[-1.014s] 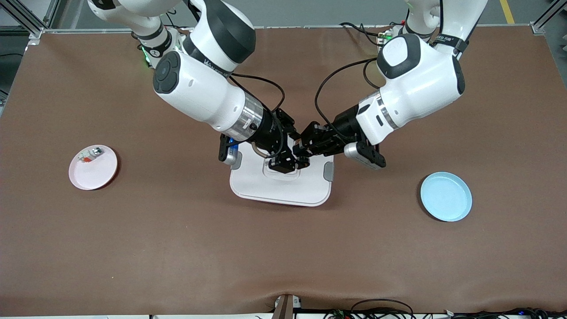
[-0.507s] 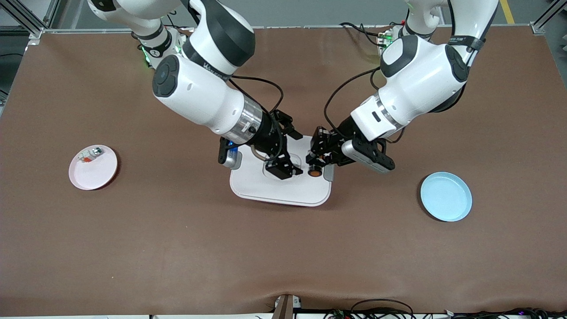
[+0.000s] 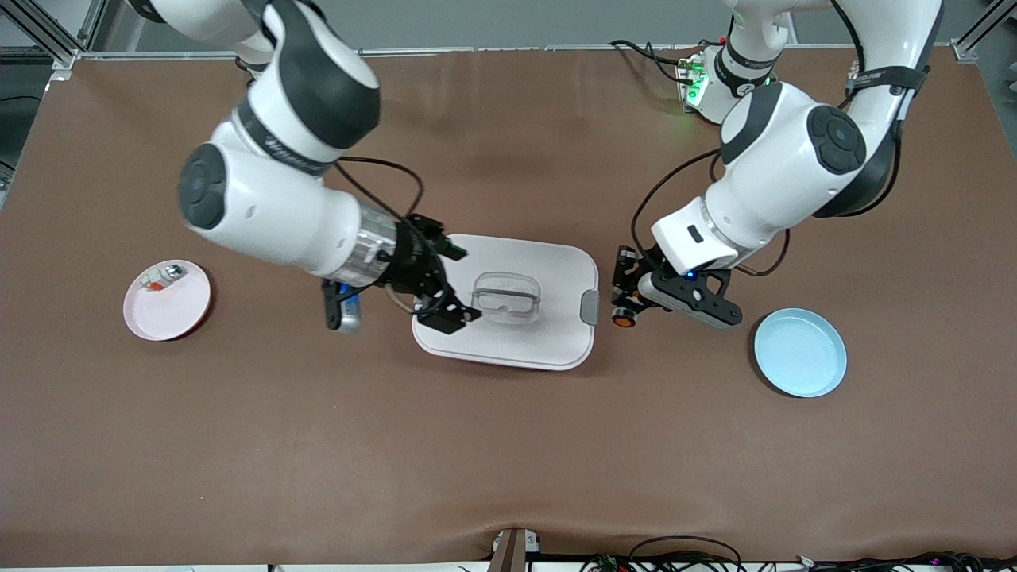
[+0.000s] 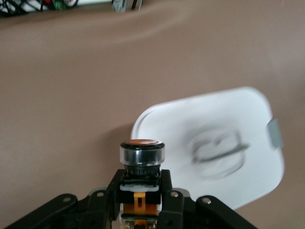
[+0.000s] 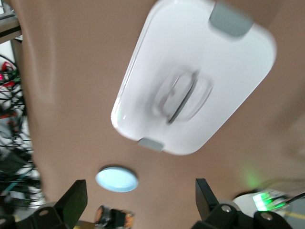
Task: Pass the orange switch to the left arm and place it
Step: 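Carry the switch to the blue plate while the right gripper withdraws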
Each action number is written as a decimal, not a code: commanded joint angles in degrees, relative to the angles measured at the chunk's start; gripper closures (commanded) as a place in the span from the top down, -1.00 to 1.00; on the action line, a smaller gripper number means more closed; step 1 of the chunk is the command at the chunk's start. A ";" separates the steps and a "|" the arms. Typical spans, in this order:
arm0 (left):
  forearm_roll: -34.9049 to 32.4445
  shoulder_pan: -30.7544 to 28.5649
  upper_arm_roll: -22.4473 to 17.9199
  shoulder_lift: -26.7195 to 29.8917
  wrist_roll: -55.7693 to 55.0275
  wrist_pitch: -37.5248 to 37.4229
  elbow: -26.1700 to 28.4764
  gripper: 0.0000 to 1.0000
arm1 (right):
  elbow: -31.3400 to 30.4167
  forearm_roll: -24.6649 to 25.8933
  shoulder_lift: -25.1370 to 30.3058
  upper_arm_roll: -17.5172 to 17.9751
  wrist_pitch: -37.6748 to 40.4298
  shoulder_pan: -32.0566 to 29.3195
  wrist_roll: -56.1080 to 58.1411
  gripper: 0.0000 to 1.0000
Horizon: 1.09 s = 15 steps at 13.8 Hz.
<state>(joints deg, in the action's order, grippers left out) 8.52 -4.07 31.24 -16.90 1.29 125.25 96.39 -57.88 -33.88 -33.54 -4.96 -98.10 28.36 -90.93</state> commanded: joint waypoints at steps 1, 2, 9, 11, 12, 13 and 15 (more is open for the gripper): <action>-3.85 -4.35 0.22 0.46 10.88 -4.74 1.34 -1.00 | -0.13 2.31 1.55 0.47 7.54 -4.26 11.26 1.00; -5.08 -5.76 0.22 0.29 15.45 -6.41 1.52 -1.00 | -0.22 4.24 2.33 0.48 10.09 -5.32 16.17 1.00; -18.52 -14.11 0.22 -3.92 43.22 -6.43 4.69 -1.00 | -0.31 19.90 3.31 0.48 21.80 -9.45 47.92 1.00; -21.52 -16.75 0.31 -6.29 49.83 -4.68 4.86 -1.00 | -0.40 21.92 3.66 0.39 24.87 -11.39 55.65 1.00; -22.75 -17.45 0.22 -7.00 52.99 -3.97 5.30 -1.00 | -0.48 23.93 4.62 0.47 26.36 -12.35 59.78 1.00; -24.15 -18.42 0.22 -7.88 56.24 -3.00 5.47 -1.00 | -0.66 25.69 5.32 0.48 27.07 -13.15 63.30 1.00; -25.75 -21.14 0.31 -10.33 62.75 -0.20 6.17 -1.00 | -0.75 29.73 5.86 0.48 30.66 -14.38 70.07 1.00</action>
<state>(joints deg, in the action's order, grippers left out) -15.38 -22.82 30.79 -25.81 58.57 122.47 101.61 -57.74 -7.95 -29.58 -5.37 -70.27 15.29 -26.52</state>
